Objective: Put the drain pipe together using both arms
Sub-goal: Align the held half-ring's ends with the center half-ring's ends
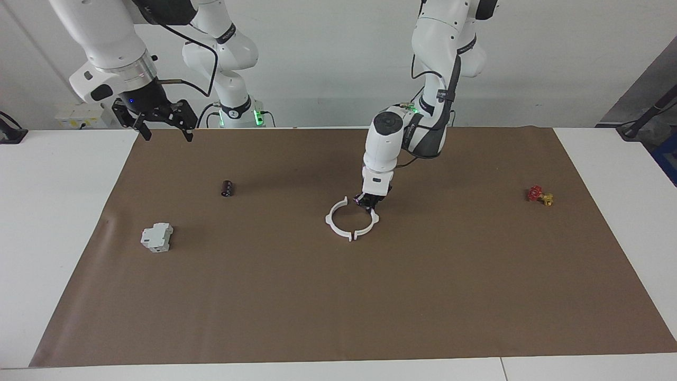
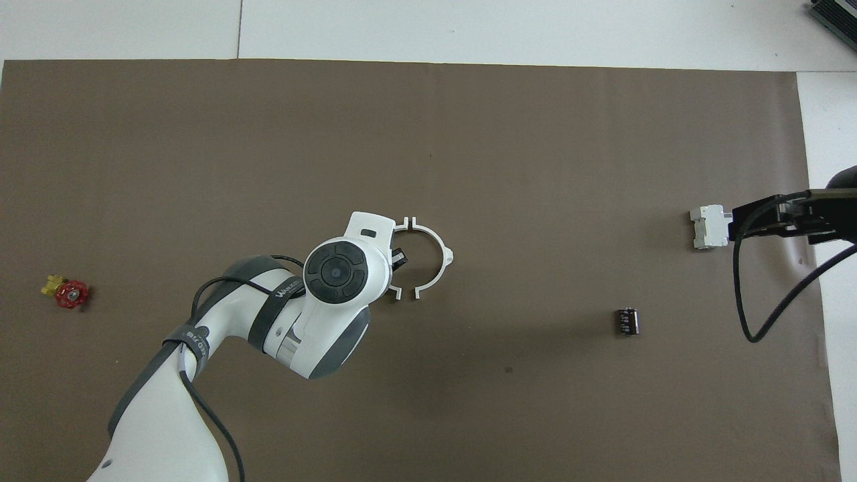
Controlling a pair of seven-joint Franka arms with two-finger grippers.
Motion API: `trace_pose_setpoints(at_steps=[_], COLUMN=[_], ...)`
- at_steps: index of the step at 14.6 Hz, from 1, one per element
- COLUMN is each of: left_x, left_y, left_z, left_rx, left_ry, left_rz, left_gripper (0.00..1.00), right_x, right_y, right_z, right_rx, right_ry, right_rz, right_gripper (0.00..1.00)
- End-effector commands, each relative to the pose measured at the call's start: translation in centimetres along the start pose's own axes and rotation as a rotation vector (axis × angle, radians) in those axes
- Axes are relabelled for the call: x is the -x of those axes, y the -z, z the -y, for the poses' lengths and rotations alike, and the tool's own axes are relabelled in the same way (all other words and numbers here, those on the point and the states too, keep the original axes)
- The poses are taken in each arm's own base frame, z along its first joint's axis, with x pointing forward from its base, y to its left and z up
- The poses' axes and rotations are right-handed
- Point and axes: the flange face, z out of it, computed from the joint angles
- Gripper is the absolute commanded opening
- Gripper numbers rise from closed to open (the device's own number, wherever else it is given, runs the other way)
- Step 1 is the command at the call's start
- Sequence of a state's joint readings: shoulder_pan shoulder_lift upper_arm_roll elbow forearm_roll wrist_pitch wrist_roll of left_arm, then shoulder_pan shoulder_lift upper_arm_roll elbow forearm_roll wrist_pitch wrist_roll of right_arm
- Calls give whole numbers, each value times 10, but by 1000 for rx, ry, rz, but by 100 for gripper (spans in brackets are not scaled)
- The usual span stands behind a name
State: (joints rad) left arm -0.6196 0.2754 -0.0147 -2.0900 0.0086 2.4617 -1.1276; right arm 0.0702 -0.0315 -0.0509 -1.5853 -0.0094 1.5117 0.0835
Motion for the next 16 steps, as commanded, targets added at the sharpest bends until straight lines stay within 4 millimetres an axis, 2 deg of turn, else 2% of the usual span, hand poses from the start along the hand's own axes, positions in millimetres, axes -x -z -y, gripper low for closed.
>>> trace_pose_setpoints(at_steps=[1,4,8,13,16], left_x=[-2,-5,-6,15,15], left_y=[1,1,-1,-12,-11], left_z=[-1,-1,-9,-16,-17], left_rx=[14,17,15,-17,-36], left_ry=[41,61,108,117,112], left_rz=[-26,-28,-26,-28,-56], left_gripper=[0,0,0,0,0], right_x=[3,3,3,3,3], right_y=[3,3,3,3,3], right_z=[-4,-4,-4,-4,-4], right_rx=[-12,-12,-12,-12,-12], right_ry=[16,16,16,16,16], right_rz=[-11,-11,-11,-11,-11], right_gripper=[100,100,100,100,100])
